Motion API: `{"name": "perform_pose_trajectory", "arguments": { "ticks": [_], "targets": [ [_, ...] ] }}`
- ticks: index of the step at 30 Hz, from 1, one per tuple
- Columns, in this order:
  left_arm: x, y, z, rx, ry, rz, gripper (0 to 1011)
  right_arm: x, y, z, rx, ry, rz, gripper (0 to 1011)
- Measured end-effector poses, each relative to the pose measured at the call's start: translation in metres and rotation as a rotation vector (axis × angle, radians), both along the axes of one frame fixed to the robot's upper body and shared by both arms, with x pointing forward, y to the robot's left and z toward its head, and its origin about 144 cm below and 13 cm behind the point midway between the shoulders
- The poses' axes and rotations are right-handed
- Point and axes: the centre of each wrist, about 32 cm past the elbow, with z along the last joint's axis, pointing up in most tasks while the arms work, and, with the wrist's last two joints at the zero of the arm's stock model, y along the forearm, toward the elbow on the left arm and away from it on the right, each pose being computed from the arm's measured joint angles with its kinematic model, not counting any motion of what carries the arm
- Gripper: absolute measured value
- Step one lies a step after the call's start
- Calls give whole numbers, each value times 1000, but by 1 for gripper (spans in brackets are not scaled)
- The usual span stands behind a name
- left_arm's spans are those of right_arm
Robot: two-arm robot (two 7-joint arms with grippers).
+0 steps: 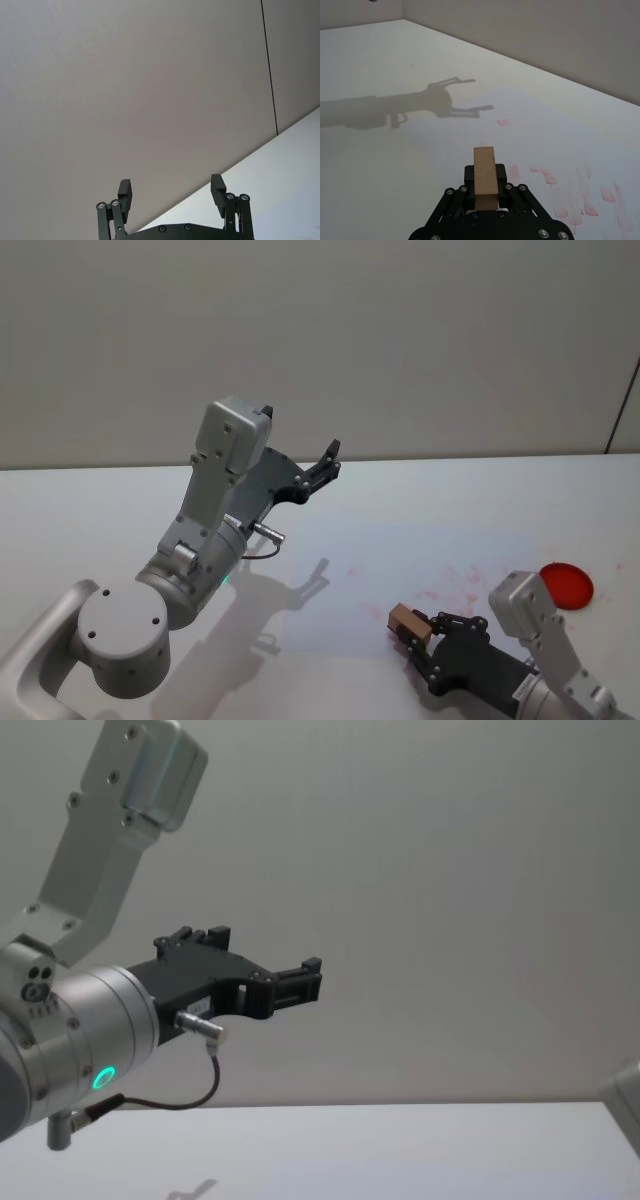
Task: Use the one hand to pick up the stamp and affix it onto the A4 paper.
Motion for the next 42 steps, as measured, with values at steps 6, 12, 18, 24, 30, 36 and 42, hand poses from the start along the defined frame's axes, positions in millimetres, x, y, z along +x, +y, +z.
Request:
{"name": "perform_pose_trajectory", "arguments": {
  "ticks": [6,12,18,24,30,36,42],
  "targets": [
    [0,0,0,0,0,0,1001,2,-2,-2,-4,12,-20,221],
    [0,0,0,0,0,0,1001,3,-4,-3,-9,21,-33,221],
    [0,0,0,0,0,0,1001,4,-5,-4,-12,28,-37,220],
    [0,0,0,0,0,0,1001,3,-6,-5,-15,32,-37,221],
    [0,0,0,0,0,0,1001,2,-6,-5,-17,35,-33,220],
    [0,0,0,0,0,0,1001,1,-6,-5,-20,37,-30,220],
    [0,0,0,0,0,0,1001,0,-6,-5,-19,37,-30,221]
  ]
}}
